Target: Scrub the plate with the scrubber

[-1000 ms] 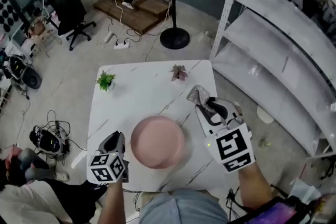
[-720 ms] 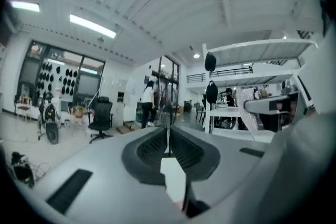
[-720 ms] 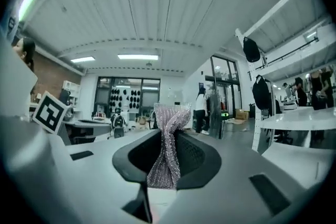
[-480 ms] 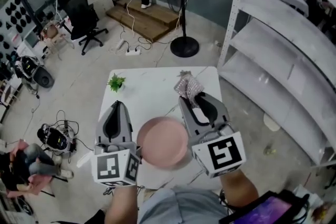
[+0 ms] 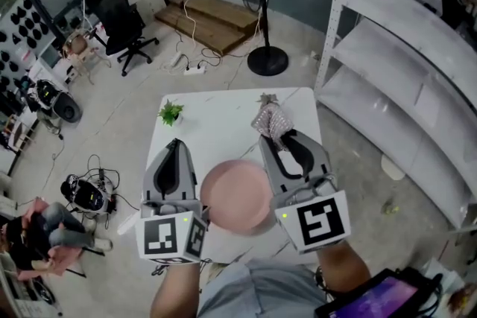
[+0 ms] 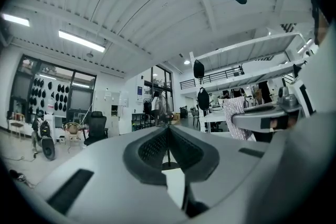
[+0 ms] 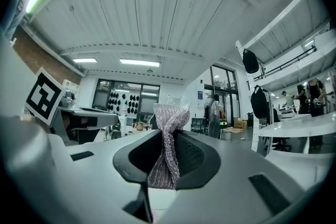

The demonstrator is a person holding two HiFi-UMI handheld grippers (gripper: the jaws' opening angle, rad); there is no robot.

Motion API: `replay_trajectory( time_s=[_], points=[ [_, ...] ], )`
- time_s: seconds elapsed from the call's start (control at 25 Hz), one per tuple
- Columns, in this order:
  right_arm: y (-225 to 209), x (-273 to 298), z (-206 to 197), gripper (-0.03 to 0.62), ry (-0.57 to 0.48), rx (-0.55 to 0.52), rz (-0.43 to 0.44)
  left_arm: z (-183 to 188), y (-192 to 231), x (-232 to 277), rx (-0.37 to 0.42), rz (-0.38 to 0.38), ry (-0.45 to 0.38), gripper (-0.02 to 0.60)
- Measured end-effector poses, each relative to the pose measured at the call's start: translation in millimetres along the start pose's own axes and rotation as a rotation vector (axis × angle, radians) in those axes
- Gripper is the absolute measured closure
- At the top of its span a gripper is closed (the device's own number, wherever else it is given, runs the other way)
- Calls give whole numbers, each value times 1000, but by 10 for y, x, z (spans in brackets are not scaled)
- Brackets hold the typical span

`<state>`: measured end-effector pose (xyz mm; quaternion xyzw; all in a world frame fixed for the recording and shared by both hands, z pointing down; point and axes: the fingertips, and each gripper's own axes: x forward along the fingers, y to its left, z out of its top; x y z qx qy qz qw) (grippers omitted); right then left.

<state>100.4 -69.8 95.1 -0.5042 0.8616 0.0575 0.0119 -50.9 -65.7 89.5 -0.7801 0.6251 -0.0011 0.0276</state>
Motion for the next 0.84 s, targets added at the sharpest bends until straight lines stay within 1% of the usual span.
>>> replay_trajectory(
  time_s=[0.12,0.52,0.84],
  points=[
    [32,-12,17,505,-7,-5,7,35,-2,-6,5,7,-4,572],
    [21,-37,15,505,-7,0,12,62,-111,-21,32,-12,-6,572],
    [-25,-24,-37,505,-15,11,19,84,-125,36,45,29,1,572]
  ],
)
